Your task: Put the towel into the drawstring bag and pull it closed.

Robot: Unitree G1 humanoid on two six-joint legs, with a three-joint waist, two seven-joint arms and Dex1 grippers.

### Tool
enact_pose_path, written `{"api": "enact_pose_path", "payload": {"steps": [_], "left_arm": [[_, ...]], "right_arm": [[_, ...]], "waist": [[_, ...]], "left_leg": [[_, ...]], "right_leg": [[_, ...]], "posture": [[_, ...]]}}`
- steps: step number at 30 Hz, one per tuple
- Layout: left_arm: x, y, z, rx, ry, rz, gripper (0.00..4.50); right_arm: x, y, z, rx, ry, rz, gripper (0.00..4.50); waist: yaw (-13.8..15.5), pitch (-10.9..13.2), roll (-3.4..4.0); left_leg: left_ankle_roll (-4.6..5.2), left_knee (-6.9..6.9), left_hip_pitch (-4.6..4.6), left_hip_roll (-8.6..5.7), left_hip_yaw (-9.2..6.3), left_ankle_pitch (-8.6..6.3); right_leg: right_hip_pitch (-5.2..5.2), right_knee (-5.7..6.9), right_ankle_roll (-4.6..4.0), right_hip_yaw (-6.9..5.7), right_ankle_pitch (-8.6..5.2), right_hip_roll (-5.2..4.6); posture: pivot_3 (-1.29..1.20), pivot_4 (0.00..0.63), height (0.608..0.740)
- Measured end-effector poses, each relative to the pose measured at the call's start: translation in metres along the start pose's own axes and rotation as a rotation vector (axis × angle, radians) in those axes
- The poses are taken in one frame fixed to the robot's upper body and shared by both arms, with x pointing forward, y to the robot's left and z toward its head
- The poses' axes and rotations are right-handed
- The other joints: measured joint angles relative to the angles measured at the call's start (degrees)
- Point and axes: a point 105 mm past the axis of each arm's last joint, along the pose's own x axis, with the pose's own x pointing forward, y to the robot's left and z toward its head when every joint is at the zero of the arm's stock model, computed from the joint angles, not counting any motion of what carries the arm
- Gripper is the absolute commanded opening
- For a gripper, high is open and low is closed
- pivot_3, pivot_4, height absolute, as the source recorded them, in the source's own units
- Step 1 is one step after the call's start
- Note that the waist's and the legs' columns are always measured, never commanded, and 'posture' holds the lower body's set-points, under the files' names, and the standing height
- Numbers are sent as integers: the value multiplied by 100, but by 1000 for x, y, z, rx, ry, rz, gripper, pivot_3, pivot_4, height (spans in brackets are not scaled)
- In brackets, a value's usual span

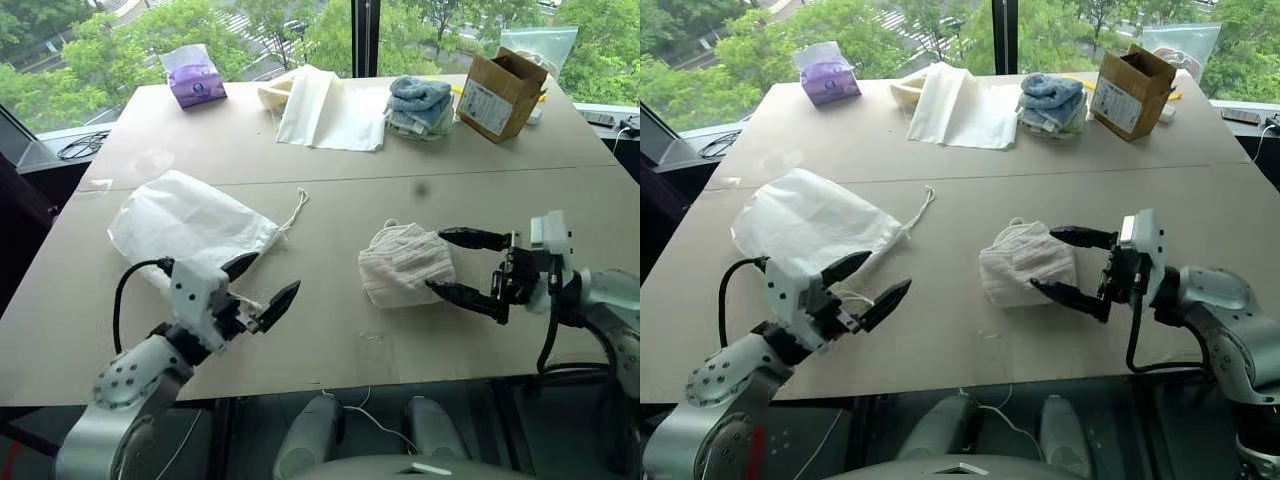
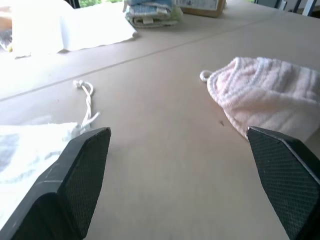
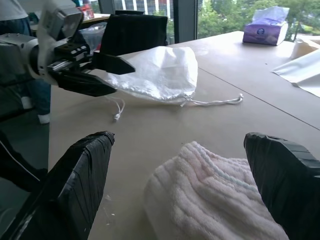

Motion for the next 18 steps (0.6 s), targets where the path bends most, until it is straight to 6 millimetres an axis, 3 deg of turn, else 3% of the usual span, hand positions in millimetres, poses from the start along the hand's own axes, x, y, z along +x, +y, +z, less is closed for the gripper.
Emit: {"api": "enact_pose_path", "payload": {"steps": [5,9,14,18], "left_arm": [[13,25,-4,122,98,239,4500],[3,48,-5,264,137,484,4500],[-13,48,-26,425,258,563,4500],[-20,46,-30,508,280,588,4500]], "right_arm": [[12,8,17,-95,59,94,4466],[17,13,24,-107,65,123,4466],[18,12,24,-97,63,120,4466],[17,12,23,-99,68,127,4466]], "waist": [[-27,3,-5],[-23,8,-15],[-6,8,-15],[52,8,-15]], "left_leg": [[-14,-5,-19,0,3,6],[-16,-12,-26,0,3,6],[-13,-11,-32,0,3,4],[-11,-10,-35,0,-3,3]], "right_leg": [[-22,-3,1,0,0,-2],[-28,-10,0,-2,0,-5],[-29,-21,0,-2,0,-7],[-29,-21,0,-11,0,-9]], "posture": [[0,150,740],[0,150,740],[0,150,740],[0,150,740]]}}
